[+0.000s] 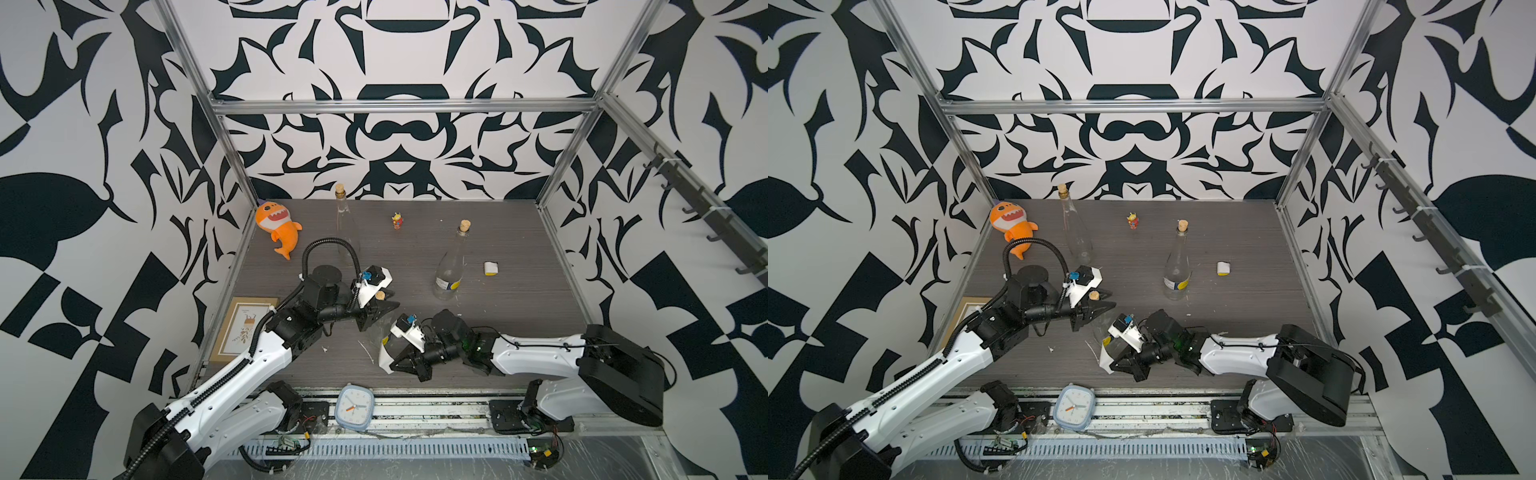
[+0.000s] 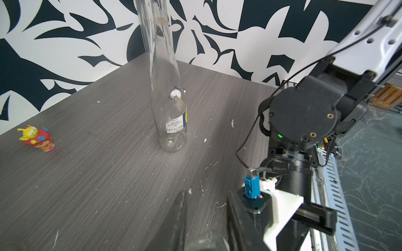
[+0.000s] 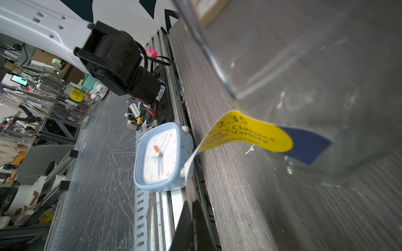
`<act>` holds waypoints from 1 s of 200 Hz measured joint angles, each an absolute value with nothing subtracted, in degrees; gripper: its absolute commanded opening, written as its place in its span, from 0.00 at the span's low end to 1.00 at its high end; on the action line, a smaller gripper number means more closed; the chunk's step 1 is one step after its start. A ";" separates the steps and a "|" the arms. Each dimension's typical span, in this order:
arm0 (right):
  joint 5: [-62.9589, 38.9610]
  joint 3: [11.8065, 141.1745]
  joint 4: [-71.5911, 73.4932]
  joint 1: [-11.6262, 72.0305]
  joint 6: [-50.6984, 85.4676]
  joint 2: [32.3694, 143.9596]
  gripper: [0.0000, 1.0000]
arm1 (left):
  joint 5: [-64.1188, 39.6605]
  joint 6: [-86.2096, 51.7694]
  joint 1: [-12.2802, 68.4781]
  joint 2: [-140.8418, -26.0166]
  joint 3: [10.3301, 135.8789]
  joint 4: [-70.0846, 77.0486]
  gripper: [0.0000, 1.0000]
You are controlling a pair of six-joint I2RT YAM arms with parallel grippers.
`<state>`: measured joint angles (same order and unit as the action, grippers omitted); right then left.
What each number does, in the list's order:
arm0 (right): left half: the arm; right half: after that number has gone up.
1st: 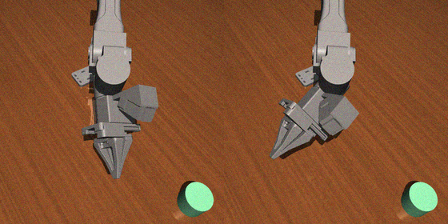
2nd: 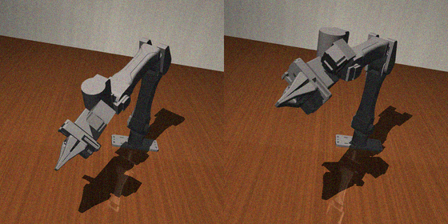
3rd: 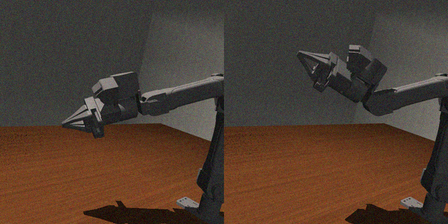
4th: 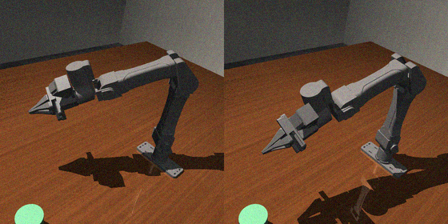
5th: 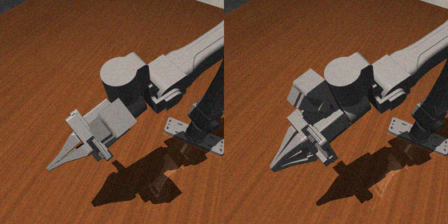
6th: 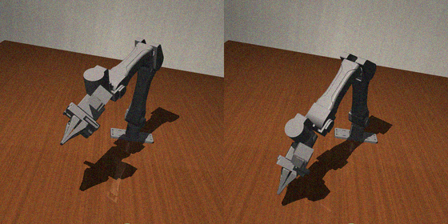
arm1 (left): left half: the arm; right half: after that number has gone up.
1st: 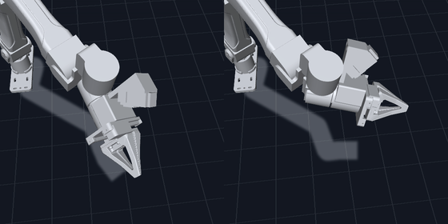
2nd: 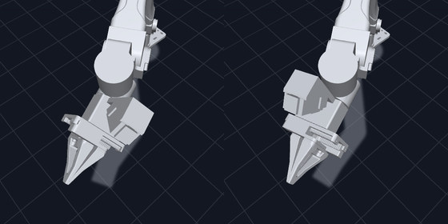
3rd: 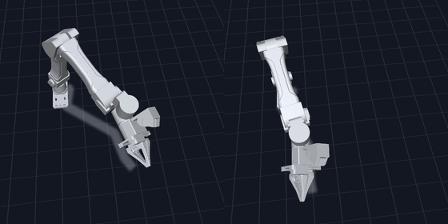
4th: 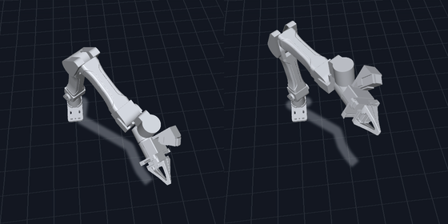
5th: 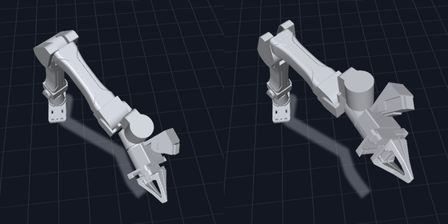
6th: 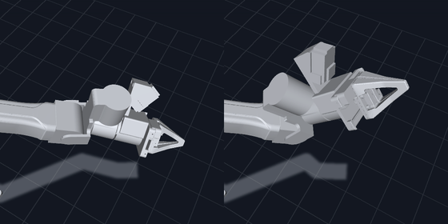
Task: Remove the label from the bottle
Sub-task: Tear open the label from the bottle.
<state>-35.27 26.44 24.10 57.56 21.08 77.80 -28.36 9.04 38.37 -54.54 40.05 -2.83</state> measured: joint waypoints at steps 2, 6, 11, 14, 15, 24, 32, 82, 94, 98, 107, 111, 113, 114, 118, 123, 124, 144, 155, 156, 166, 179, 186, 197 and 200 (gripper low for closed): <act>-35.09 26.44 23.70 57.56 20.97 77.49 0.00 | -28.36 9.04 38.37 -54.54 40.05 -2.81 0.00; -34.76 26.44 23.05 57.56 20.82 76.99 0.00 | -28.38 9.04 38.37 -54.57 40.05 -2.81 0.00; -34.28 26.44 22.04 57.49 20.64 76.36 0.00 | -28.40 9.04 38.37 -54.61 40.05 -2.79 0.00; -34.02 26.44 21.43 57.45 20.49 76.03 0.00 | -28.42 9.04 38.37 -54.61 40.05 -2.76 0.00; -33.93 26.44 21.23 57.43 20.45 75.96 0.00 | -28.45 9.06 38.37 -54.61 40.05 -2.76 0.00; -33.08 26.44 19.22 57.21 20.14 75.05 0.00 | -28.49 9.06 38.37 -54.63 40.05 -2.74 0.00; -32.34 26.44 17.50 56.93 19.88 74.37 0.00 | -28.53 9.06 38.37 -54.68 40.05 -2.72 0.00; -27.99 26.94 7.49 54.68 18.70 71.37 0.00 | -29.26 9.04 38.44 -54.83 40.05 -2.61 0.00; -27.40 27.44 5.13 54.28 18.22 70.67 0.00 | -29.56 9.04 38.44 -54.89 40.05 -2.59 0.00; -27.18 27.68 4.23 54.06 18.02 70.39 0.00 | -29.63 9.04 38.44 -54.89 40.05 -2.59 0.00; -26.89 28.16 2.61 53.74 17.72 69.82 0.00 | -29.76 9.04 38.44 -54.94 40.05 -2.57 0.00; -26.76 28.36 2.00 53.60 17.52 69.60 0.00 | -29.82 9.06 38.44 -54.94 40.05 -2.55 0.00; -26.70 28.49 1.54 53.56 17.45 69.45 0.00 | -29.82 9.04 38.44 -54.94 40.05 -2.55 0.00; -26.68 28.58 1.28 53.49 17.37 69.34 0.00 | -29.85 9.04 38.44 -54.94 40.05 -2.55 0.00; -26.68 28.80 0.58 53.32 17.19 69.19 0.00 | -29.85 9.04 38.44 -54.94 40.05 -2.55 0.00; -26.48 29.08 -0.30 53.08 16.88 68.86 0.00 | -29.91 9.04 38.44 -54.94 40.05 -2.55 0.00; -26.48 29.10 -0.40 53.04 16.86 68.84 0.00 | -29.93 9.04 38.44 -54.94 40.05 -2.55 0.00; -26.13 29.95 -3.79 51.66 15.86 67.57 0.00 | -30.37 9.04 38.46 -54.94 40.05 -2.55 0.00; -25.89 30.33 -5.43 50.92 15.40 67.09 0.00 | -30.68 9.06 38.44 -55.00 40.05 -2.55 0.00; -25.87 30.39 -5.67 50.81 15.31 67.02 0.00 | -30.72 9.08 38.44 -55.00 40.05 -2.52 0.00; -25.67 30.81 -7.31 50.11 14.98 66.78 0.00 | -31.00 9.21 38.44 -55.11 40.05 -2.44 0.00; -25.28 31.38 -9.26 49.36 14.63 66.83 0.00 | -31.29 9.34 38.44 -55.22 40.05 -2.33 0.00; -25.04 31.59 -10.13 49.06 14.55 66.85 0.00 | -31.40 9.43 38.44 -55.22 40.05 -2.33 0.00; -24.53 31.97 -11.35 48.71 14.50 66.98 0.00 | -31.55 9.54 38.44 -55.22 40.05 -2.35 0.00; -24.43 32.05 -11.62 48.62 14.46 67.07 0.00 | -31.57 9.58 38.44 -55.22 40.05 -2.35 0.00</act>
